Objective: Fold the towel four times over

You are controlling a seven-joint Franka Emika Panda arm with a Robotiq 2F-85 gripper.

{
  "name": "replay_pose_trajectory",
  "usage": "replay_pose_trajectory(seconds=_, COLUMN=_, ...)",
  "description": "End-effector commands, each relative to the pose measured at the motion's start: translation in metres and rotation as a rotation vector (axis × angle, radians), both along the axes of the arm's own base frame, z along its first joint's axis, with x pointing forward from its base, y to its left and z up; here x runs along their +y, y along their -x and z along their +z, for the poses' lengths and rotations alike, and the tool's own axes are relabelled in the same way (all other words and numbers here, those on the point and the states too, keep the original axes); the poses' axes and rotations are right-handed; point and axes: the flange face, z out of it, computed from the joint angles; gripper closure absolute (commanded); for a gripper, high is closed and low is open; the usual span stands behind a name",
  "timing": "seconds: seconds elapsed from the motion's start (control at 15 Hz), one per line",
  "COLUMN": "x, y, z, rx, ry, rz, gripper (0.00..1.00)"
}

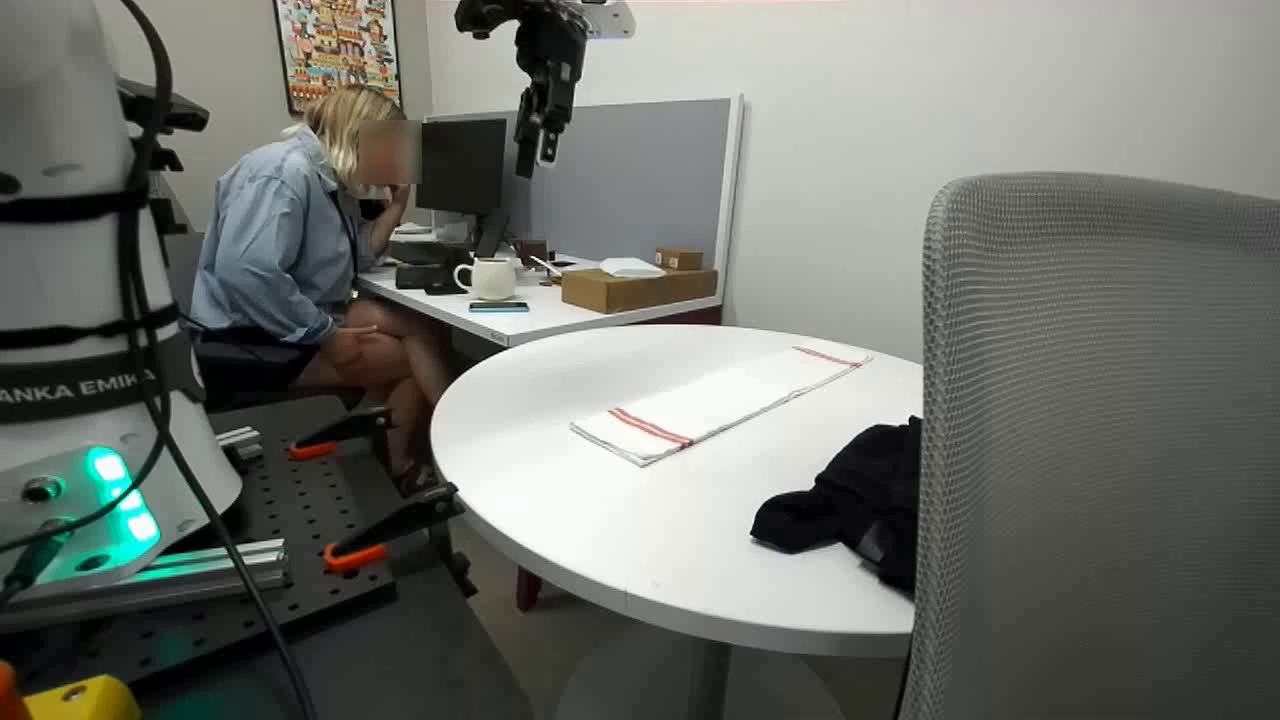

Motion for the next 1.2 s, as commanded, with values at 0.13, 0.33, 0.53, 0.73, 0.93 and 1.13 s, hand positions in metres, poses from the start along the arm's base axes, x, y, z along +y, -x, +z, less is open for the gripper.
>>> replay_pose_trajectory(seconds=0.13, x=0.0, y=0.0, z=0.0, rx=0.0, ry=0.0, rz=0.0, gripper=0.0)
replay_pose_trajectory(seconds=0.33, x=0.0, y=0.0, z=0.0, rx=0.0, ry=0.0, rz=0.0, gripper=0.0)
replay_pose_trajectory(seconds=0.53, x=0.0, y=0.0, z=0.0, rx=0.0, ry=0.0, rz=0.0, gripper=0.0)
replay_pose_trajectory(seconds=0.73, x=-0.003, y=-0.008, z=-0.009, rx=-0.007, ry=-0.062, rz=-0.087, gripper=0.0)
replay_pose_trajectory(seconds=0.93, x=-0.016, y=-0.02, z=-0.036, rx=-0.042, ry=-0.133, rz=-0.233, gripper=0.0)
replay_pose_trajectory(seconds=1.13, x=-0.032, y=-0.028, z=-0.069, rx=-0.097, ry=-0.199, rz=-0.368, gripper=0.0)
